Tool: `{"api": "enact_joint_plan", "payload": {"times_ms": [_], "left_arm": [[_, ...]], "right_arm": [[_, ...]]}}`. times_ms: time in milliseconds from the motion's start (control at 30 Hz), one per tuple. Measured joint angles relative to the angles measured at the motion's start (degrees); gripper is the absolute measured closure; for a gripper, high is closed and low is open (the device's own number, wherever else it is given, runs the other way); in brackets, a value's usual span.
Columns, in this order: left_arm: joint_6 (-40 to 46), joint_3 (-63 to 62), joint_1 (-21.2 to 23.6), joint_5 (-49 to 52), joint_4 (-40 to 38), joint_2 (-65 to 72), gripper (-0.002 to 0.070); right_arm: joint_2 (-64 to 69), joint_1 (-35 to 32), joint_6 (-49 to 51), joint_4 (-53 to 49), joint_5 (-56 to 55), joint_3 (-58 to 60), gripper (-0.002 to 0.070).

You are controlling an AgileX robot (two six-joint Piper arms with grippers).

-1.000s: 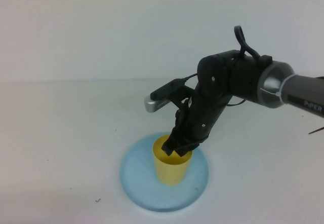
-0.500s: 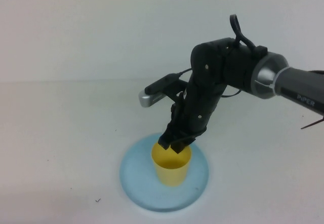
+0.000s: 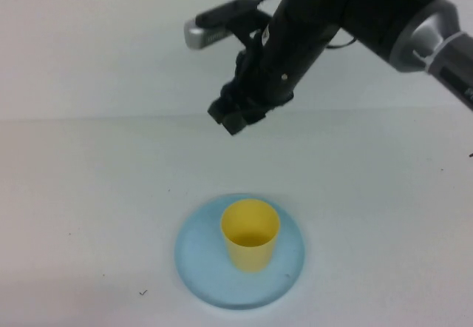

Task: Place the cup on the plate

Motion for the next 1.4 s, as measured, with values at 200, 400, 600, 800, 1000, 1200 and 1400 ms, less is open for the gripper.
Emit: {"api": "enact_joint_plan", "payload": {"times_ms": [200, 400, 600, 800, 1000, 1200, 1400], "left_arm": [[0.0, 0.0, 0.0, 0.0, 0.0, 0.0, 0.0675], [0.0, 0.0, 0.0, 0.0, 0.0, 0.0, 0.0675], [0.0, 0.0, 0.0, 0.0, 0.0, 0.0, 0.0675], [0.0, 0.0, 0.0, 0.0, 0.0, 0.0, 0.0675], [0.0, 0.0, 0.0, 0.0, 0.0, 0.0, 0.0675], [0.0, 0.0, 0.0, 0.0, 0.0, 0.0, 0.0675], [0.0, 0.0, 0.1, 0.0, 0.0, 0.0, 0.0675]], "right_arm": [[-1.0, 0.0, 2.5, -0.1, 0.0, -12.1, 0.0504], [-4.6, 0.0, 6.3, -0.9, 0.0, -20.6, 0.0659], [-10.4, 0.0, 6.7, -9.0, 0.0, -21.3, 0.0671], [-11.2, 0.0, 6.7, -11.6, 0.0, -21.7, 0.0673], [-8.2, 0.0, 6.7, -21.0, 0.0, -21.7, 0.0674], [-9.6, -0.6, 6.7, -24.1, 0.0, -20.4, 0.0674], [-27.9, -2.9, 6.7, -29.6, -12.9, -3.8, 0.0674]]}}
